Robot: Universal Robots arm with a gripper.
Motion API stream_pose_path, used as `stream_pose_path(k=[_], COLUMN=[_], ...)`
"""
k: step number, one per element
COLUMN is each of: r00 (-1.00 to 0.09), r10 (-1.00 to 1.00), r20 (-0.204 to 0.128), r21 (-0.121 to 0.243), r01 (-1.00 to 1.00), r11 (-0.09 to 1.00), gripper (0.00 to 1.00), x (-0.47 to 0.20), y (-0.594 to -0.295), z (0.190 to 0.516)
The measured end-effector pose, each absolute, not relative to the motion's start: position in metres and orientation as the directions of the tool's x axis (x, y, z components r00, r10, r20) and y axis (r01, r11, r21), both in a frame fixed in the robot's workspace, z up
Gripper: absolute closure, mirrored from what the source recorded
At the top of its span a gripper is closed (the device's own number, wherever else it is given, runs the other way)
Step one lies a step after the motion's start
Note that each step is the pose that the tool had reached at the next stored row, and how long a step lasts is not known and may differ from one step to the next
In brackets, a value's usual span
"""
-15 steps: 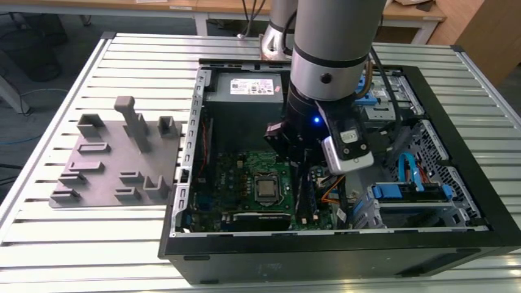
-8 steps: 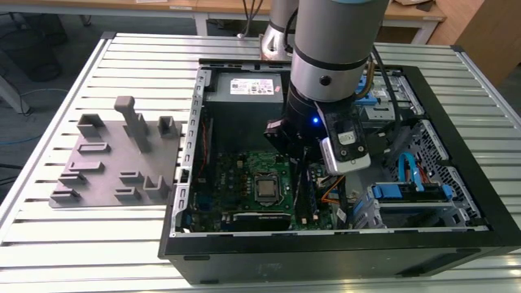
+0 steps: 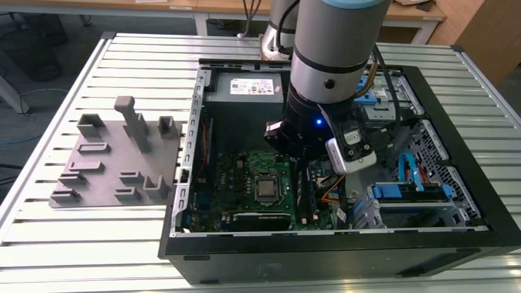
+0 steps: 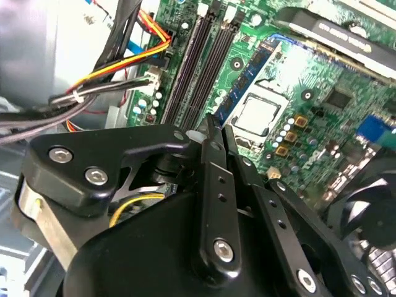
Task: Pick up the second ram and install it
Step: 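Insert the second ram into the second slot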
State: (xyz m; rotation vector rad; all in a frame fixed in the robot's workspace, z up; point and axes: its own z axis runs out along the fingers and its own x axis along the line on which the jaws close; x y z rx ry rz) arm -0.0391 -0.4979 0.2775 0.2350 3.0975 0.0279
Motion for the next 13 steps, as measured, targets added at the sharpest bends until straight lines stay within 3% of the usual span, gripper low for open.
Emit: stream_pose_path(k=[13], r00=[-0.997], r10=[-0.07], r20=[-0.034], r21=[0.021], r01=[-0.071], r11=[0.997], gripper=[0.86], x=[-0.0391], y=[-0.4979], z=[0.2753])
